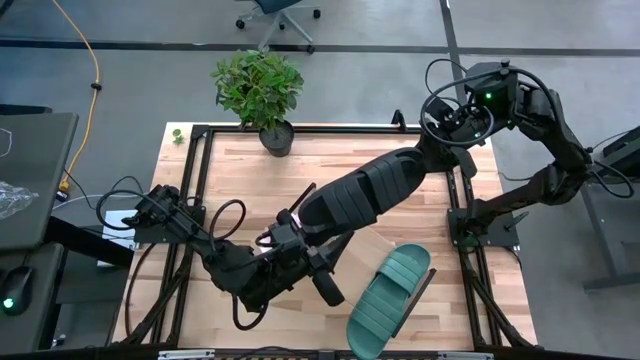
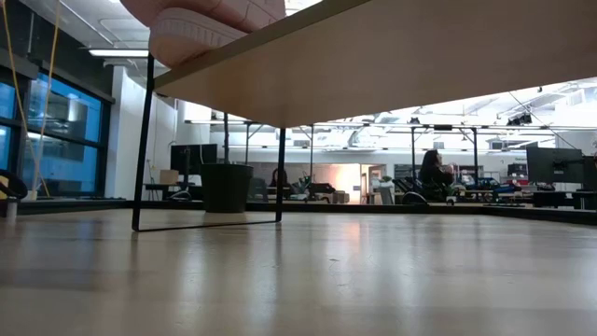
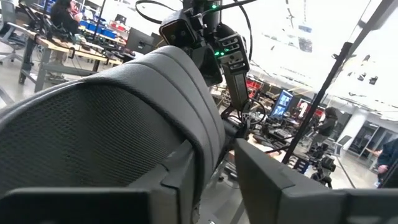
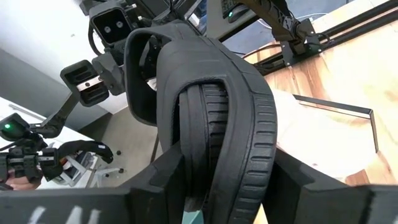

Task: Pick and place slides into the shelf
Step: Put the black pair of slides on the shelf

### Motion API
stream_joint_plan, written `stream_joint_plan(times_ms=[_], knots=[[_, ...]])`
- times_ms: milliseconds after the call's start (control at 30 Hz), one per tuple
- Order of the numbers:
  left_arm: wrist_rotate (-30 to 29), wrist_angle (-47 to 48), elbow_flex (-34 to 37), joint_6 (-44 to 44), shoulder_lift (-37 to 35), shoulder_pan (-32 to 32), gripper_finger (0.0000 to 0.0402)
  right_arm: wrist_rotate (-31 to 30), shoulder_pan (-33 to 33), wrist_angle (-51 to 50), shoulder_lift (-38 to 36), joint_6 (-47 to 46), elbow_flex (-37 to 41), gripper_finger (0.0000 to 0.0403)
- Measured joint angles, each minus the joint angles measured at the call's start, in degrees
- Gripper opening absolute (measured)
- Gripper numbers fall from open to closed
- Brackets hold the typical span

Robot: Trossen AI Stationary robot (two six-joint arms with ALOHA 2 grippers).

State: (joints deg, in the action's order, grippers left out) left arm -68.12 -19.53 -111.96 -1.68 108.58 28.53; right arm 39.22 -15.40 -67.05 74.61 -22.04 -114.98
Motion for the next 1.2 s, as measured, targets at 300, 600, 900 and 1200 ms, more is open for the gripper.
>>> stream_joint_plan(times_ms=[300,600,900,1200], knots=[[1.3,0.0,0.0,-0.1,0.0,0.2,0.0175,-1.5,-0.4,-0.8,-0.2,1.0,0.0,0.014],[0.4,1.4,0.0,0.0,0.0,1.3,0.0166,-3.4,-4.0,-2.4,-1.6,2.0,0.0,0.014],[0.2,1.7,0.0,0.0,0.0,1.6,0.0156,-3.6,-6.7,-2.3,-3.7,2.1,0.0,0.0139],[-0.8,1.3,-0.5,5.7,-1.0,4.2,0.0156,-3.7,-7.2,-9.0,-4.5,3.1,0.0,0.0127]])
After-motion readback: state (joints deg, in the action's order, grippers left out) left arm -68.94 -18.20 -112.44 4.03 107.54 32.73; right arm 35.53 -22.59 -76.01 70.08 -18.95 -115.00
